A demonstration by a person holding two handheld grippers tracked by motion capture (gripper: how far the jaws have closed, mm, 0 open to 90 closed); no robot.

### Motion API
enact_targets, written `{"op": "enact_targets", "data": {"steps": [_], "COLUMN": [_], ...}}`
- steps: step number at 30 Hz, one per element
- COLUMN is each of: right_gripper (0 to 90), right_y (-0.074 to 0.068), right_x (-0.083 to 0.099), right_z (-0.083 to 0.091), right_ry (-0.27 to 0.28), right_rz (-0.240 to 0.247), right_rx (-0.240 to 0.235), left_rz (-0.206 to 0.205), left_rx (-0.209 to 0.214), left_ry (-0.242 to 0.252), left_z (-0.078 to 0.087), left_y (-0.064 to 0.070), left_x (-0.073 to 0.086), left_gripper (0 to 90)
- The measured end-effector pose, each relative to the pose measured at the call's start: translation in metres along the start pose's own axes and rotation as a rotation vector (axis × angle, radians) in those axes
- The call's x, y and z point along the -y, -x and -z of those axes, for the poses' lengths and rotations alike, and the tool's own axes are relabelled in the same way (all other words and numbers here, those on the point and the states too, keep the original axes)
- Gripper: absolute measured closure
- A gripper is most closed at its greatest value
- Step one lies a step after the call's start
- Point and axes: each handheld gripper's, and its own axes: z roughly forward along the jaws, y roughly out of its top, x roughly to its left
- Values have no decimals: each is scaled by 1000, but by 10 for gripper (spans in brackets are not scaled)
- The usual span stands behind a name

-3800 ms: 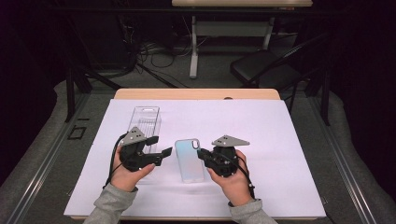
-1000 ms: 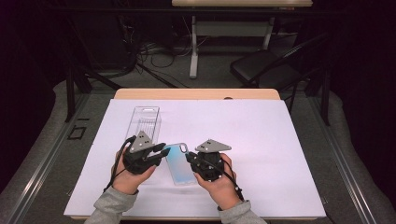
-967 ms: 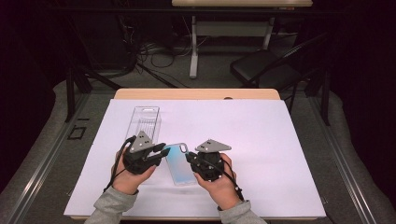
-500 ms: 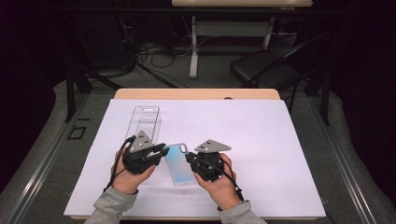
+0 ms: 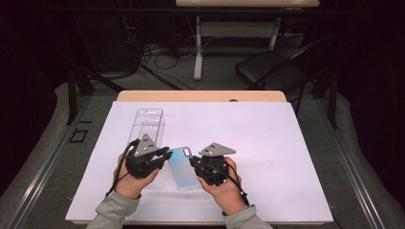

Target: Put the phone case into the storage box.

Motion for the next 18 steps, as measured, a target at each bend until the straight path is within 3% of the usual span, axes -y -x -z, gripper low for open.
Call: {"op": "enact_targets", "data": {"steps": [18], "right_gripper": [843], "right_y": [0], "right_x": [0], "right_z": [0], "right_ry": [0], "right_rz": [4], "right_rx": [-2], "left_rz": [-11], "left_rx": [7], "left_ry": [-10], "left_z": [1], "left_y": [-1], "left_x": [0], "left_gripper": [793]}}
